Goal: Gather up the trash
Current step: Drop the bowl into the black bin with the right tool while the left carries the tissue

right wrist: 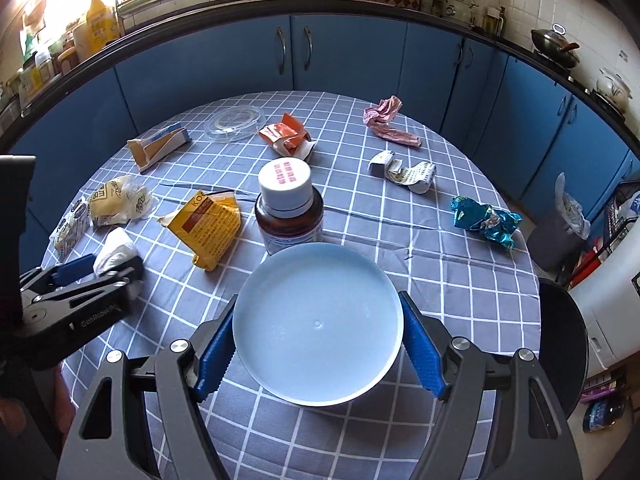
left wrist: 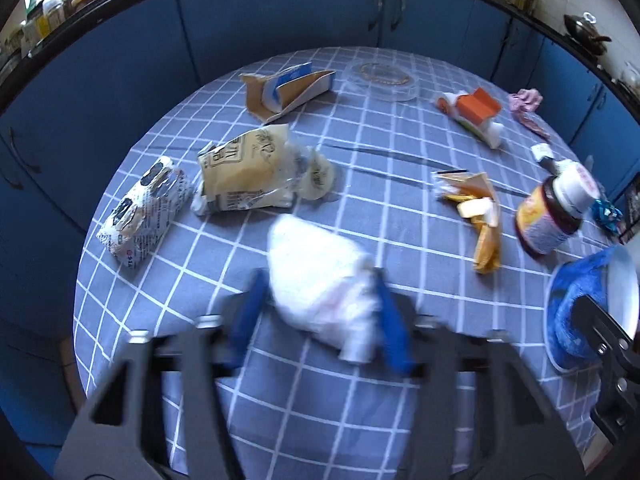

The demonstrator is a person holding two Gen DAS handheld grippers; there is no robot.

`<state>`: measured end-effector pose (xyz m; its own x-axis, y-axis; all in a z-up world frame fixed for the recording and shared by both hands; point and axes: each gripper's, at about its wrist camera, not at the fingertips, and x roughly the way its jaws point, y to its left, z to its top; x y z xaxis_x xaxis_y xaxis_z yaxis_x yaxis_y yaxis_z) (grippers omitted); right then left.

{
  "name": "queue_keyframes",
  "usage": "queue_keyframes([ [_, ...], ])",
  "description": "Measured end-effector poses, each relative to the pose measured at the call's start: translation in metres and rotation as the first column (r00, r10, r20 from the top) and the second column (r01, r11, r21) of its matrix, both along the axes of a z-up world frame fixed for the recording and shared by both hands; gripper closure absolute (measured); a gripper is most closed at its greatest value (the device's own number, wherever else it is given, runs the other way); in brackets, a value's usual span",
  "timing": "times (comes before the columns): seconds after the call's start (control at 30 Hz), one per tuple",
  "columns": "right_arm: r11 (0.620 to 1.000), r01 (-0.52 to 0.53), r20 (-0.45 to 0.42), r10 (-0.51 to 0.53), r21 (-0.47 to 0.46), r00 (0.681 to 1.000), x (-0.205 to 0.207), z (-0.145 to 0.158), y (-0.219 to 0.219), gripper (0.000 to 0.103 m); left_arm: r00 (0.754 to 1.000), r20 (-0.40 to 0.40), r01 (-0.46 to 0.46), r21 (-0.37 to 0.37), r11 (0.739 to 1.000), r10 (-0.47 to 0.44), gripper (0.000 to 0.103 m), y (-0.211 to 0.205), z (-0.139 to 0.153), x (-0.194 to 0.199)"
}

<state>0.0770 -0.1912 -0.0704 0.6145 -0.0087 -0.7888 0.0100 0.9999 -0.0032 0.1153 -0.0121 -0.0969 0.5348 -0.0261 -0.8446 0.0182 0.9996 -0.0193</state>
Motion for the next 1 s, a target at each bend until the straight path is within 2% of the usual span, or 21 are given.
queue_keyframes([
  [0.1, 1.000, 0.007, 0.014, -0.007, 0.000, 1.000, -0.003, 0.005, -0.002, 0.030, 1.000, -0.004, 0.007, -0.055, 0.998, -0.007, 0.073, 0.001, 0.005, -0.004],
  [0.27, 1.000, 0.028, 0.047, -0.028, 0.000, 0.999, -0.013, 0.015, -0.014, 0.030, 0.997, 0.075, 0.037, -0.044, 0.998, -0.034, 0.075, -0.012, 0.026, -0.020],
  [0.43, 0.997, 0.083, 0.079, -0.083, 0.004, 0.993, -0.022, 0.026, -0.041, 0.030, 0.982, 0.151, 0.118, -0.045, 0.992, -0.110, 0.075, -0.045, 0.049, -0.030],
  [0.7, 0.972, 0.233, 0.144, -0.225, -0.042, 0.964, -0.041, 0.042, -0.108, 0.030, 0.934, 0.215, 0.301, -0.054, 0.952, -0.284, 0.075, -0.133, 0.075, -0.034],
  [0.83, 0.938, 0.333, 0.178, -0.313, -0.100, 0.933, -0.053, 0.044, -0.149, 0.030, 0.902, 0.237, 0.383, -0.052, 0.922, -0.361, 0.075, -0.175, 0.080, -0.035],
  [1.0, 0.899, 0.414, 0.207, -0.382, -0.140, 0.901, -0.060, 0.046, -0.193, 0.029, 0.875, 0.251, 0.439, -0.055, 0.897, -0.413, 0.075, -0.219, 0.086, -0.034],
])
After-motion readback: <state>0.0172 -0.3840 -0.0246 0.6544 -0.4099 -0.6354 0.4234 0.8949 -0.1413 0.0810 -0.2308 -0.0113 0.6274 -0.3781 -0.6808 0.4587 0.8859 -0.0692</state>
